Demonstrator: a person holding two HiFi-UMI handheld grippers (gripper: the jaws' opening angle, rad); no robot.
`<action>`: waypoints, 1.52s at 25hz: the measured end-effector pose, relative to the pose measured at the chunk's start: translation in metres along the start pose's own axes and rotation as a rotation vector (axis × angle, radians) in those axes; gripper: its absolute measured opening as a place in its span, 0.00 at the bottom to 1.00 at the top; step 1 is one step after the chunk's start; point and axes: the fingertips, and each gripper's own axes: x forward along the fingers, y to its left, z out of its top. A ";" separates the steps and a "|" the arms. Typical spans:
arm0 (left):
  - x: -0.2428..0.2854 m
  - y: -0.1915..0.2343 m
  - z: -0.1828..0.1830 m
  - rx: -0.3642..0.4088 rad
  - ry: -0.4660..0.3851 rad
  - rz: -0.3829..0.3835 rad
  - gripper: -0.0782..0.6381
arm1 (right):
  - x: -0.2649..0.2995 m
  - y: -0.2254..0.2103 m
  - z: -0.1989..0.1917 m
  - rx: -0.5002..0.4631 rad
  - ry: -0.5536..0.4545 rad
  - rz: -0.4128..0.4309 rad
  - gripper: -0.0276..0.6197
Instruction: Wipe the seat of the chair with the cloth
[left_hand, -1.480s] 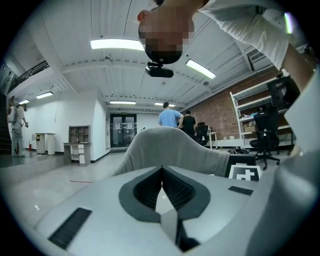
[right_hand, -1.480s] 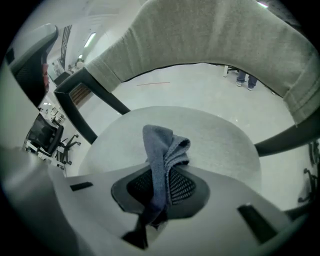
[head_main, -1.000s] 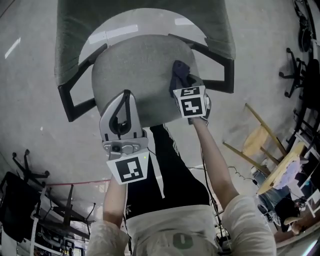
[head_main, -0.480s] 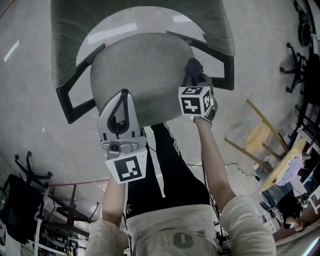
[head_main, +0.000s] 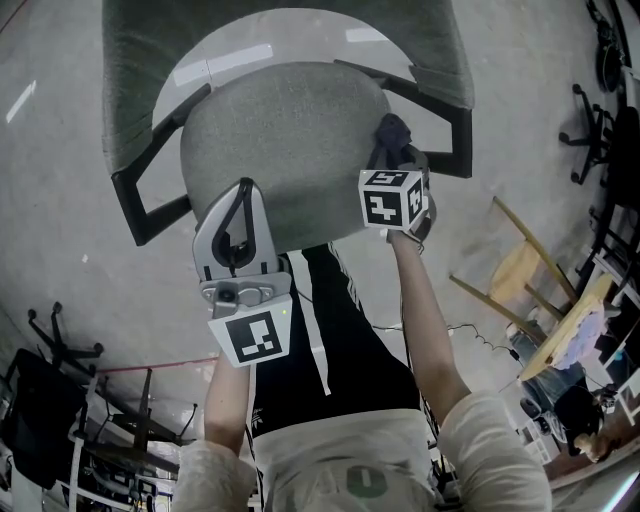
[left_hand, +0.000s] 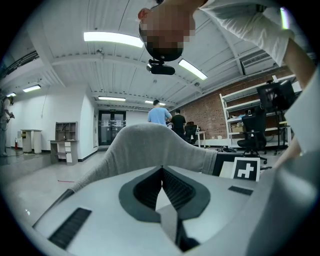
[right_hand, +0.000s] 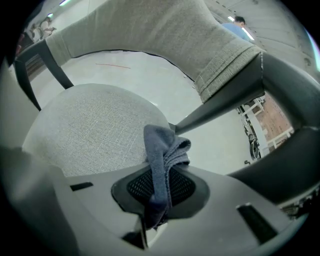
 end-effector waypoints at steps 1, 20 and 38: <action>-0.001 0.002 -0.001 -0.002 0.001 0.005 0.13 | 0.000 -0.001 0.000 0.006 -0.001 -0.001 0.13; -0.090 0.094 -0.015 -0.008 0.057 0.288 0.13 | -0.178 0.214 0.118 0.044 -0.440 0.709 0.13; -0.137 0.123 -0.045 -0.049 0.087 0.355 0.13 | -0.133 0.389 0.006 0.156 -0.003 0.969 0.13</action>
